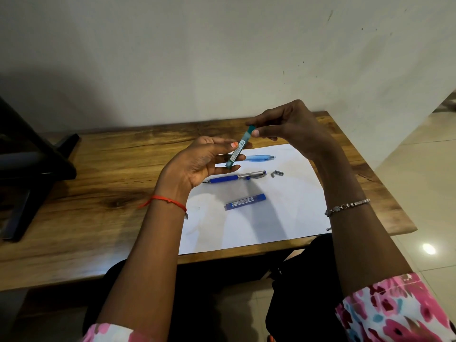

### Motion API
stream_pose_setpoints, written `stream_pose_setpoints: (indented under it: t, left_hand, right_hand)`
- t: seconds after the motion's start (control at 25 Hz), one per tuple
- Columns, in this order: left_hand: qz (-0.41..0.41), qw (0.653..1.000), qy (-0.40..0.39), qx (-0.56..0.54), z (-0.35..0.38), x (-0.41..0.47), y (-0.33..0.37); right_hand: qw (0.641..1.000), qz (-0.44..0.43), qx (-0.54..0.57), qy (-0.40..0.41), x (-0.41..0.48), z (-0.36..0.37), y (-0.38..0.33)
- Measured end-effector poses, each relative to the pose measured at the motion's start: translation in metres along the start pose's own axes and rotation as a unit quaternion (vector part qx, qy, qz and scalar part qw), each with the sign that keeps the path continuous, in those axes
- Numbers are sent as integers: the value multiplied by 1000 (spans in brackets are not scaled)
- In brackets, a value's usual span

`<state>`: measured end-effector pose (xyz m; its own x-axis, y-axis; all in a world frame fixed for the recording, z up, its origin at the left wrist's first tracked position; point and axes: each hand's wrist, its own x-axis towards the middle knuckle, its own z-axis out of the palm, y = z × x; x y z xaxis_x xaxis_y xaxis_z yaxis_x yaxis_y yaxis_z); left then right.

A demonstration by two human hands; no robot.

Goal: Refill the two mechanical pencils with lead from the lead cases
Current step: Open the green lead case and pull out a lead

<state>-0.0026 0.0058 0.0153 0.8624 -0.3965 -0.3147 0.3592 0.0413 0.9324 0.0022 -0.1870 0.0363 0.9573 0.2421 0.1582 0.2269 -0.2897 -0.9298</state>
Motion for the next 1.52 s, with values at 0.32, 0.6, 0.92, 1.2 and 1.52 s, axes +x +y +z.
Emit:
stream_pose_setpoints:
  t: [0.32, 0.6, 0.92, 1.2, 1.52]
  left_hand:
    - [-4, 1000, -11, 26, 1, -3, 1]
    - [-17, 997, -18, 77, 0, -3, 1]
    - [-25, 992, -23, 123, -2, -5, 3]
    - [-23, 993, -22, 117, -1, -6, 3]
    - [-23, 996, -1, 86, -6, -7, 4]
  right_hand:
    - [999, -3, -13, -29, 0, -2, -1]
    - [998, 21, -21, -58, 0, -5, 2]
    - [996, 29, -38, -71, -2, -5, 2]
    - [995, 42, -47, -82, -2, -2, 1]
    - [994, 28, -88, -66, -2, -1, -2]
